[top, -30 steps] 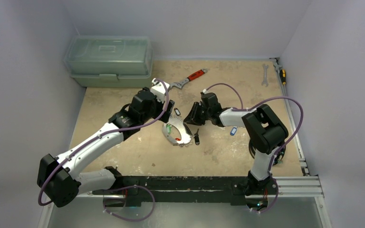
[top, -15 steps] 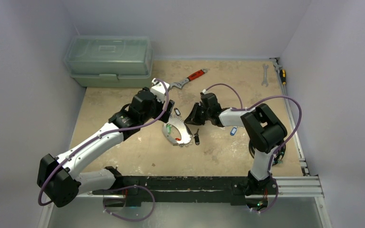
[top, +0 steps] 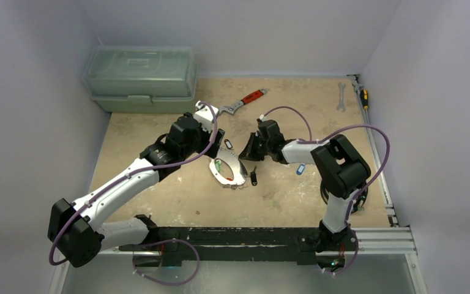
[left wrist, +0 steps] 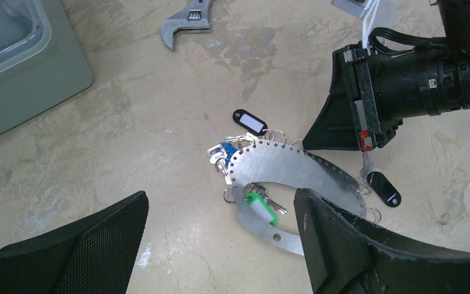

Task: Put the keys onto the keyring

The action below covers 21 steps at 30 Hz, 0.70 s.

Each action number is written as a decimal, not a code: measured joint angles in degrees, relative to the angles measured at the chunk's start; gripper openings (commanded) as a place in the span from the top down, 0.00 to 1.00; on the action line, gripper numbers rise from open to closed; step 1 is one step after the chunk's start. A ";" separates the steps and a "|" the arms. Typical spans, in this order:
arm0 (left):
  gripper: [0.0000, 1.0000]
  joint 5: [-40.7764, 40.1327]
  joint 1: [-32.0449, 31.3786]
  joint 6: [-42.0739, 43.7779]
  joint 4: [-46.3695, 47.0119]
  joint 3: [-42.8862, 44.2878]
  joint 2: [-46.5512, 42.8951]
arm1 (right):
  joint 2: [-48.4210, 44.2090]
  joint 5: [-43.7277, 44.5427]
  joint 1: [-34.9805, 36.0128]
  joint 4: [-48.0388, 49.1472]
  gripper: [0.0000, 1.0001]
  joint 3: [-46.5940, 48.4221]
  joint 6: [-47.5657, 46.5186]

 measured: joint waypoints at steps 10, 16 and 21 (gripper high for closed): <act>0.12 0.00 0.00 0.07 0.00 0.00 -0.22 | -8.02 5.99 1.66 -3.04 1.00 -0.02 -8.55; 0.12 0.42 0.00 0.24 0.02 0.00 -0.70 | -9.90 8.90 3.93 -4.13 1.00 -0.09 -13.11; 0.14 1.79 0.00 0.26 0.09 0.00 -1.84 | -15.06 12.02 6.69 -4.50 1.00 -1.55 -17.66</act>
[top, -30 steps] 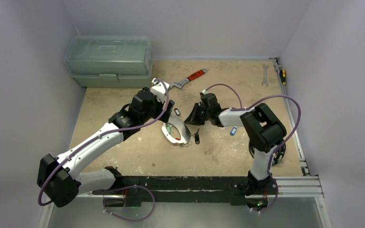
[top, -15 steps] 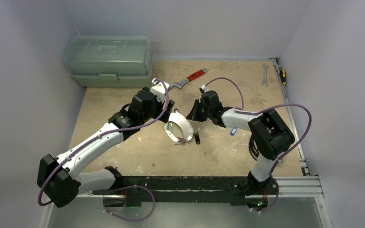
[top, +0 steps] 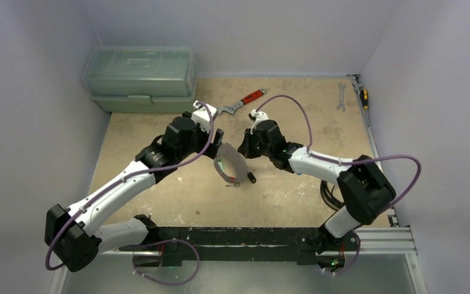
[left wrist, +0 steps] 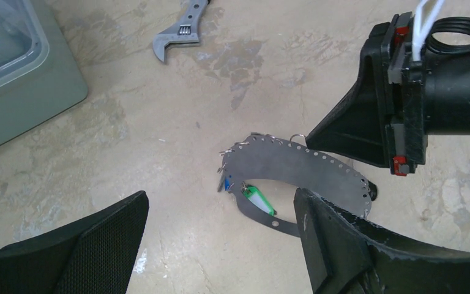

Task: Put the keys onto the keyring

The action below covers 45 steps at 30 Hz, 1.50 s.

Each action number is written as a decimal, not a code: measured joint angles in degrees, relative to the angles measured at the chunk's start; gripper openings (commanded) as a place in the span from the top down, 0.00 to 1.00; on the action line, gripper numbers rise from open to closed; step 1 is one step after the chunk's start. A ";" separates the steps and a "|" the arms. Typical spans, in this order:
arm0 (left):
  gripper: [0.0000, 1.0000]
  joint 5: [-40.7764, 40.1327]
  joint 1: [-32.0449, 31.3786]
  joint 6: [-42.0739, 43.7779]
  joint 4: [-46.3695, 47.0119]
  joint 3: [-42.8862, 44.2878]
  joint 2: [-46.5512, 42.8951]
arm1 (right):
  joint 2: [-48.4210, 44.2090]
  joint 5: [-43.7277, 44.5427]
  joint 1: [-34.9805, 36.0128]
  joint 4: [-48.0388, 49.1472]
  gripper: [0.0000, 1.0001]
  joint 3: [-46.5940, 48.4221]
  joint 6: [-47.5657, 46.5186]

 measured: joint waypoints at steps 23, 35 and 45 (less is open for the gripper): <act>0.26 14.80 0.00 3.30 4.94 -3.58 -7.85 | -19.02 8.31 11.37 3.02 1.00 -8.07 -21.64; 0.52 33.51 -0.02 13.03 13.20 -12.70 -17.62 | -30.18 -0.72 11.37 4.98 1.00 -10.80 -30.16; 0.47 36.52 -0.02 18.05 15.06 -14.40 -18.69 | -30.82 2.23 11.43 3.61 0.70 -10.80 -27.06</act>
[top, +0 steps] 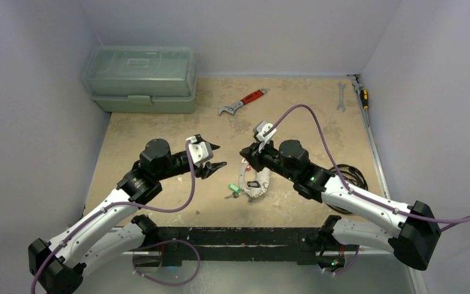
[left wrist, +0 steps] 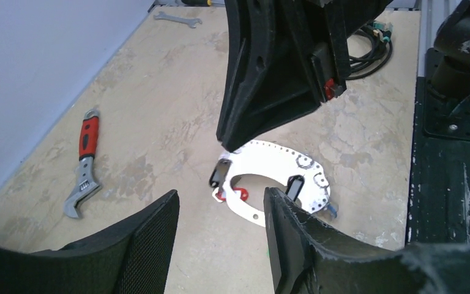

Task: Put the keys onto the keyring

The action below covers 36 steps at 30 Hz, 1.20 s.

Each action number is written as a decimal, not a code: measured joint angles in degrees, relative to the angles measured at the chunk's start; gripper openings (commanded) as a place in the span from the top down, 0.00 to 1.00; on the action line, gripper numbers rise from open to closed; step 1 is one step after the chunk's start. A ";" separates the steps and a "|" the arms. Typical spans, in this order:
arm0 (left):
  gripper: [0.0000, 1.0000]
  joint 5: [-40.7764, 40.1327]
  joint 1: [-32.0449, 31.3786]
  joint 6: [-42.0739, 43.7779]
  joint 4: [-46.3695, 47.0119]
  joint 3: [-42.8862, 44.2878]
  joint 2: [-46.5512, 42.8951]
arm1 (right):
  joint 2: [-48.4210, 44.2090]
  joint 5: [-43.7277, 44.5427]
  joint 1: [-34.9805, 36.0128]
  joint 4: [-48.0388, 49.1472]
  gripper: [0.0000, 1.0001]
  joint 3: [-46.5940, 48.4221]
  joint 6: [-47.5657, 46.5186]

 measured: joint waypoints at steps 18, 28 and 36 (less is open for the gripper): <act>0.44 -10.58 0.02 -0.63 -0.02 0.07 3.34 | 6.36 20.98 -1.73 -21.22 0.28 -0.09 33.46; 0.47 -10.60 0.02 -2.25 -1.75 0.85 6.64 | 5.51 25.03 -11.37 -30.67 0.43 -6.16 47.84; 0.49 -10.01 0.02 -2.93 -1.75 0.85 7.10 | 1.79 25.75 -11.93 -32.54 0.56 -11.54 56.96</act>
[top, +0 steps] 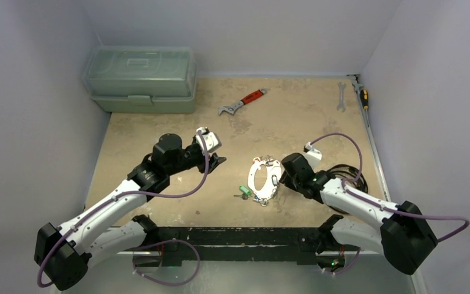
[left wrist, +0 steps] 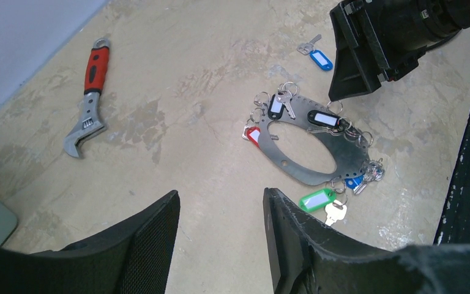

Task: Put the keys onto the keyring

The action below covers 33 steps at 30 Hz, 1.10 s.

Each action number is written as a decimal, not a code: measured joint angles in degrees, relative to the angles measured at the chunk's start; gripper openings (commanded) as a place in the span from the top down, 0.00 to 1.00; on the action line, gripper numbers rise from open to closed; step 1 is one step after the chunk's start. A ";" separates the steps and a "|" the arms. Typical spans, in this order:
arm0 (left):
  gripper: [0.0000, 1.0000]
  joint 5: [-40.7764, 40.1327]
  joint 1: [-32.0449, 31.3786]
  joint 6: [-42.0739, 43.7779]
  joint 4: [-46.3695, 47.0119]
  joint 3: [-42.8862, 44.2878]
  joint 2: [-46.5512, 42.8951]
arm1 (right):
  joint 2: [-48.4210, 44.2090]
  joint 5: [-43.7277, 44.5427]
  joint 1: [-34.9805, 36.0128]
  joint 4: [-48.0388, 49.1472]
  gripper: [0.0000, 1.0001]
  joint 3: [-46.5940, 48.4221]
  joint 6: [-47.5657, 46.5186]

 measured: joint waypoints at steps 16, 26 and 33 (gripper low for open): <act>0.51 0.85 0.00 -0.24 -0.02 0.02 1.62 | 1.79 -3.93 -3.93 9.18 0.66 -3.96 1.22; 0.52 1.03 0.00 -0.24 -0.02 0.02 2.27 | 0.63 -7.69 -3.93 12.55 0.78 -6.73 0.00; 0.54 1.20 0.00 -0.24 -0.02 0.04 2.36 | -0.39 -7.76 -3.93 13.73 0.99 -8.20 -0.24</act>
